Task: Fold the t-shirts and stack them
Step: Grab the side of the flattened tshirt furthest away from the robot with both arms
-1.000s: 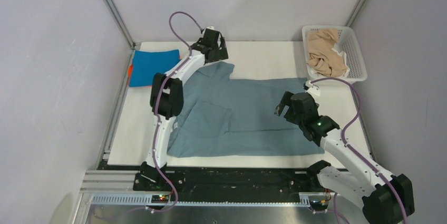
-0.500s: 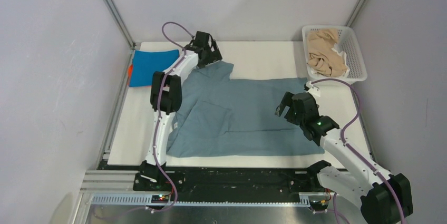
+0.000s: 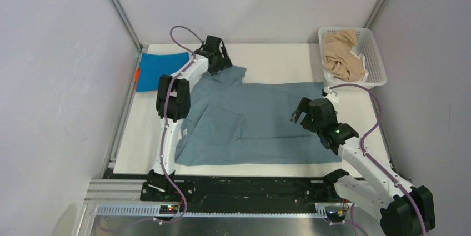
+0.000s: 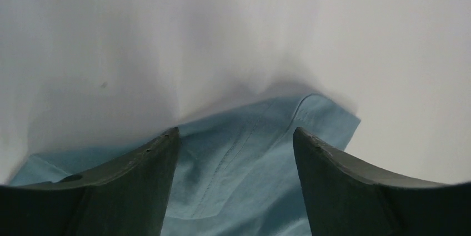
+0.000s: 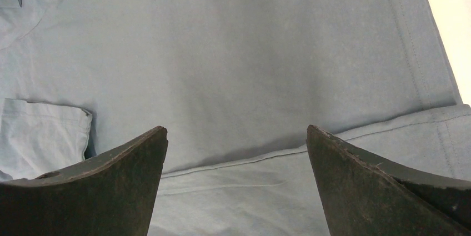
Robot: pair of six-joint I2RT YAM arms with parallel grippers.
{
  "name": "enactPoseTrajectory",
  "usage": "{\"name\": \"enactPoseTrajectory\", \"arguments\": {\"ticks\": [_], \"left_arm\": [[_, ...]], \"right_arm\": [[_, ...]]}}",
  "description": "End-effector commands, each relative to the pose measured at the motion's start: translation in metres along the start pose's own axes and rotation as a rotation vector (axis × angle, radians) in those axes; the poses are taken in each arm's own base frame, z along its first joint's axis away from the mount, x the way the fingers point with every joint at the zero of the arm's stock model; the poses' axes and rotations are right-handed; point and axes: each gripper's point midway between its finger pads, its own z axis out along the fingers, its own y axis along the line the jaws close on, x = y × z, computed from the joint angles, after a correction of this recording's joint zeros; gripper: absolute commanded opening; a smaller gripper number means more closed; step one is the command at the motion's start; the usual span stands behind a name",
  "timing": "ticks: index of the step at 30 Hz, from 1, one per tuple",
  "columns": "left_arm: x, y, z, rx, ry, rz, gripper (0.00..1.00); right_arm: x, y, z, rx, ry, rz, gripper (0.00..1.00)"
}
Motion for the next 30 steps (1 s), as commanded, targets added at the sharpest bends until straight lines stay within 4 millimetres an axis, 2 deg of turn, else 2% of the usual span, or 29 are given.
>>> {"name": "enactPoseTrajectory", "arguments": {"ticks": [1, 3, 8, 11, 14, 16, 22, 30], "left_arm": [[0.022, 0.019, -0.023, -0.148, 0.047, 0.091, 0.78], [0.024, 0.019, -0.026, -0.174, 0.048, 0.156, 0.74], [0.028, 0.014, -0.03, -0.2, 0.053, 0.232, 0.74], [0.026, 0.018, -0.031, -0.225, 0.051, 0.252, 0.71], [0.016, 0.025, -0.035, -0.275, 0.018, 0.268, 0.59], [0.009, 0.03, -0.039, -0.314, -0.007, 0.277, 0.54], [-0.009, 0.028, -0.045, -0.308, -0.037, 0.285, 0.51], [-0.01, 0.023, -0.044, -0.256, -0.013, 0.307, 0.4]], "right_arm": [[-0.005, 0.0, -0.001, -0.007, -0.024, 0.013, 1.0], [-0.005, 0.0, 0.0, -0.007, -0.024, 0.016, 1.0], [-0.003, -0.001, 0.001, -0.005, -0.019, 0.018, 1.0], [-0.004, -0.002, 0.001, 0.002, -0.02, 0.017, 1.0], [-0.005, -0.004, 0.002, 0.008, -0.024, 0.019, 1.0], [-0.005, -0.005, 0.003, 0.013, -0.024, 0.02, 1.0], [-0.004, -0.008, 0.007, 0.033, -0.017, 0.022, 1.0], [-0.007, -0.013, 0.016, 0.051, -0.019, 0.026, 1.0]]}}
